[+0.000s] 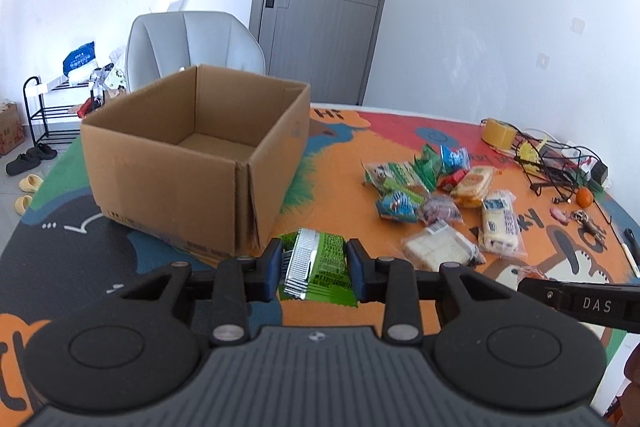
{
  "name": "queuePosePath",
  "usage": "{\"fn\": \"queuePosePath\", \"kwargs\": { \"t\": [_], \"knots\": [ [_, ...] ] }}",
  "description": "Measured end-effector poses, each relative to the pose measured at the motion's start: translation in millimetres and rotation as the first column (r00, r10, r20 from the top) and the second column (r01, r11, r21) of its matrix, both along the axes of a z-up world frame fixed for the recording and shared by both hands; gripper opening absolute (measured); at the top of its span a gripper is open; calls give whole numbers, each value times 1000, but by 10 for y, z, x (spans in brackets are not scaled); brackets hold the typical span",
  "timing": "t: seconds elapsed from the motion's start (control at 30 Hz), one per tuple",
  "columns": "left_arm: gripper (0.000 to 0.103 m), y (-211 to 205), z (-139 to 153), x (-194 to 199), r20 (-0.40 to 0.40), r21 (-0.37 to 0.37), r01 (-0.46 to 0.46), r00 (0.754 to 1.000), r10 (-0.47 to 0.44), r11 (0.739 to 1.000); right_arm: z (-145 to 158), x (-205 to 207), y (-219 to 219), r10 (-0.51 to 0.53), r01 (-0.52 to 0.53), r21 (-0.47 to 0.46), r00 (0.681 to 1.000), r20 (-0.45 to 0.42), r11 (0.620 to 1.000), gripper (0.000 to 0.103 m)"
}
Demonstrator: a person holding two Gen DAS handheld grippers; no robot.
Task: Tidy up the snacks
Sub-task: 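Carry the green candy with the left tool while the right tool carries the orange-red pack toward the box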
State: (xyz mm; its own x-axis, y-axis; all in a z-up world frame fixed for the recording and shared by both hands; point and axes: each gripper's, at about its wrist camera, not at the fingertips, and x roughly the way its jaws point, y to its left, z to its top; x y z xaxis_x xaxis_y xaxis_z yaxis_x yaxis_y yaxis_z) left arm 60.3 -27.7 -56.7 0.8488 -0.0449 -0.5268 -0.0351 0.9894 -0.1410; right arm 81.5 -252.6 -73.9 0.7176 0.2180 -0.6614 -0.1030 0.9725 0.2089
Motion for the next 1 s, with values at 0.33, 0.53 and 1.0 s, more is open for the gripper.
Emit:
{"fn": "queuePosePath", "kwargs": {
  "t": [0.33, 0.53, 1.0],
  "knots": [
    [33, 223, 228, 54, 73, 4, -52, 996, 52, 999, 239, 155, 300, 53, -53, -3, 994, 93, 999, 21],
    [18, 334, 365, 78, 95, -22, -55, 994, 57, 998, 387, 263, 496, 90, -90, -2, 987, 134, 996, 21],
    [46, 463, 150, 72, -14, -53, -74, 997, 73, 996, 350, 366, 633, 113, -118, 38, 986, 119, 992, 21]
  ]
}}
